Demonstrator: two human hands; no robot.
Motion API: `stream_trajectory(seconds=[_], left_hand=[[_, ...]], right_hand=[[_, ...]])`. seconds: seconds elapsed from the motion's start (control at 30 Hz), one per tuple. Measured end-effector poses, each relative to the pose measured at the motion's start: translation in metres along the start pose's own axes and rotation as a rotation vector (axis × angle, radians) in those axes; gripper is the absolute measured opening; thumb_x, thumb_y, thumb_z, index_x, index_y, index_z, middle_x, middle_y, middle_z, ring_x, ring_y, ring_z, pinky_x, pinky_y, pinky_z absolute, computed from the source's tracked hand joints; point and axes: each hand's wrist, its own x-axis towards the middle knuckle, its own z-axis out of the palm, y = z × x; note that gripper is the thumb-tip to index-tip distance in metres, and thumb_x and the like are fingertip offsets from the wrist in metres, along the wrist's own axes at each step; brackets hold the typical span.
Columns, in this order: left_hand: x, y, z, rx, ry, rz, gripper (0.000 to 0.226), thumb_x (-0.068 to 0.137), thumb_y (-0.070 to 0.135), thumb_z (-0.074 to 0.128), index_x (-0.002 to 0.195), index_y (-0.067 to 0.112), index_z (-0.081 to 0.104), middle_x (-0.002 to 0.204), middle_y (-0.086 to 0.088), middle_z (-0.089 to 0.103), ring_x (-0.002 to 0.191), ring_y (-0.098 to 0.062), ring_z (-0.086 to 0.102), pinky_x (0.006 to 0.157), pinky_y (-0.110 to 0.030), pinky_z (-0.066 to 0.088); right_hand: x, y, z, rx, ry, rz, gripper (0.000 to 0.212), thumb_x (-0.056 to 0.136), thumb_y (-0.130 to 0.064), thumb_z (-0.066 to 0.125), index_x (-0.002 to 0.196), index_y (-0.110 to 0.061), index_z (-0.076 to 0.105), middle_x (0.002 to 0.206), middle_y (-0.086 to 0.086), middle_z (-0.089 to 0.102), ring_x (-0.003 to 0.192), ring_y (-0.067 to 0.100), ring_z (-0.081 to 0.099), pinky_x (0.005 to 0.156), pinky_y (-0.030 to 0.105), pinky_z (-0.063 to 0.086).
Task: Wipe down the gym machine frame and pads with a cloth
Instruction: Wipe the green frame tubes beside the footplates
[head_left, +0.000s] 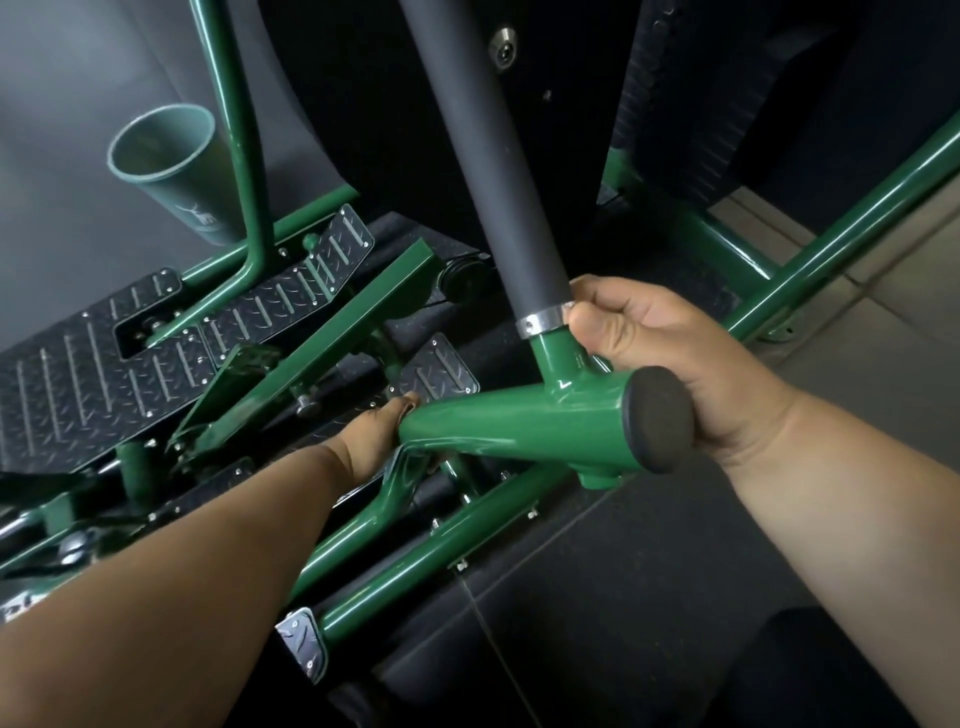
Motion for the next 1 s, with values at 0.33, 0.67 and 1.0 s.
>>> stream_trajectory(seconds=[0.33,0.67,1.0], left_hand=[[-0.036,0.089,-0.003,-0.560,-0.145,0.352,0.038,0.102,0.033,0.044,0.094,0.008,0.071,0.084,-0.002,0.067,0.075,-0.011,0.061,0.070,-0.023,0.051],[0.022,0.047,-0.014,-0.249,-0.218,-0.073,0.030,0.102,0.003,0.046,0.080,0.012,0.066,0.065,-0.002,0.069,0.058,-0.016,0.064,0.061,-0.026,0.054],[0.001,0.147,-0.022,-0.037,-0.729,0.063,0.035,0.089,0.010,0.059,0.055,0.005,0.068,0.059,-0.015,0.064,0.043,-0.013,0.061,0.048,-0.018,0.050]], right_hand=[[-0.001,-0.003,0.008,0.099,-0.010,0.039,0.032,0.092,-0.033,0.069,0.107,-0.005,0.069,0.085,0.001,0.074,0.075,0.010,0.071,0.066,0.021,0.056],[-0.007,-0.002,0.013,0.142,0.002,0.059,0.036,0.087,-0.034,0.061,0.105,-0.004,0.068,0.076,0.002,0.071,0.062,0.010,0.067,0.055,0.022,0.054],[-0.003,0.004,0.008,0.081,0.031,0.004,0.030,0.087,-0.032,0.062,0.101,-0.006,0.067,0.073,-0.007,0.071,0.066,0.003,0.066,0.062,0.016,0.052]])
